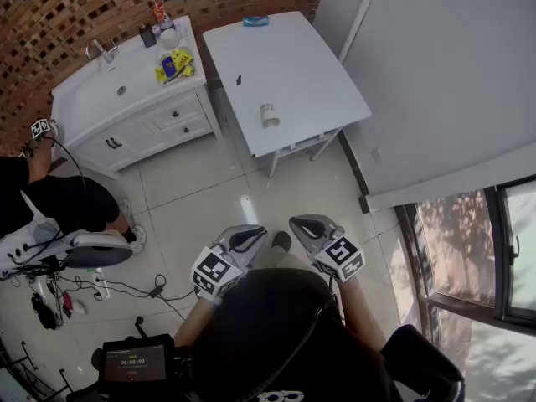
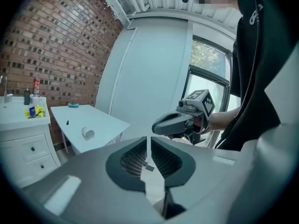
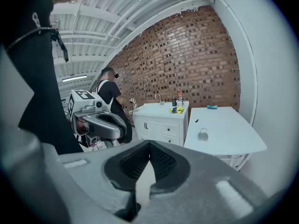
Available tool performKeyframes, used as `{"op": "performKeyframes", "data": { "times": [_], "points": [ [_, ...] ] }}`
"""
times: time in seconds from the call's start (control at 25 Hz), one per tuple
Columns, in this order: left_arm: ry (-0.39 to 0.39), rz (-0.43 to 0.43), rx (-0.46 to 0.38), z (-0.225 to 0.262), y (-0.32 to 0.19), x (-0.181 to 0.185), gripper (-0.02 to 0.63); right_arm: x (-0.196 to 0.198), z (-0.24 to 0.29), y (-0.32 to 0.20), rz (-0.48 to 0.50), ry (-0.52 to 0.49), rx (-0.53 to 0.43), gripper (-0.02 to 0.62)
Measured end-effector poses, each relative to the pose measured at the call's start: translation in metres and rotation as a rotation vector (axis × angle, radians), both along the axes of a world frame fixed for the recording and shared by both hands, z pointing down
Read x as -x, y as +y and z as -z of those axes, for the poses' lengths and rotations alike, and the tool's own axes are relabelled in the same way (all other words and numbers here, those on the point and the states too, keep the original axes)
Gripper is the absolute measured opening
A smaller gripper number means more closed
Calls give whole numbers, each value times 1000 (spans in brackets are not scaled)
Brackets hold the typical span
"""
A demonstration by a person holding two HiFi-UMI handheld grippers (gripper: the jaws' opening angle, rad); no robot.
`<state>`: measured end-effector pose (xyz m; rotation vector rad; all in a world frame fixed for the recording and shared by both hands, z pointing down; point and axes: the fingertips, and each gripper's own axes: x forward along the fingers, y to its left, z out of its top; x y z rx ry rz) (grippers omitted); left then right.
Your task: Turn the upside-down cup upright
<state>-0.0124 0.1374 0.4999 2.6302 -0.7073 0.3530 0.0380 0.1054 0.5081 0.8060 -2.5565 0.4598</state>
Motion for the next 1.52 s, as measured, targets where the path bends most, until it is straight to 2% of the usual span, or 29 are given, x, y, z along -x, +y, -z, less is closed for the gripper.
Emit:
{"op": "performKeyframes", "data": {
  "times": [0.12,0.44,0.64,1.0,1.32,1.4,1.52],
  "points": [
    [-15,9,-38,-3,-22,-20,48,-20,1,-21,2,-26,-6,-8],
    [-37,36,-30,-2,-64,-62,84,-65,-6,-63,28,-57,-3,-8],
    [-58,57,-28,0,-86,-70,106,-78,-5,-89,38,-62,-16,-8],
    [-49,116,-44,-4,-126,-47,92,-57,-16,-122,72,-25,-16,-8],
    [7,96,-52,0,-187,-29,47,-34,-17,-175,61,17,-14,-8],
    [31,79,-49,3,-201,-23,19,-27,-16,-192,58,39,-21,-8],
    [44,53,-40,3,-222,-11,15,-14,-15,-217,56,88,-44,-8]
  ]
}}
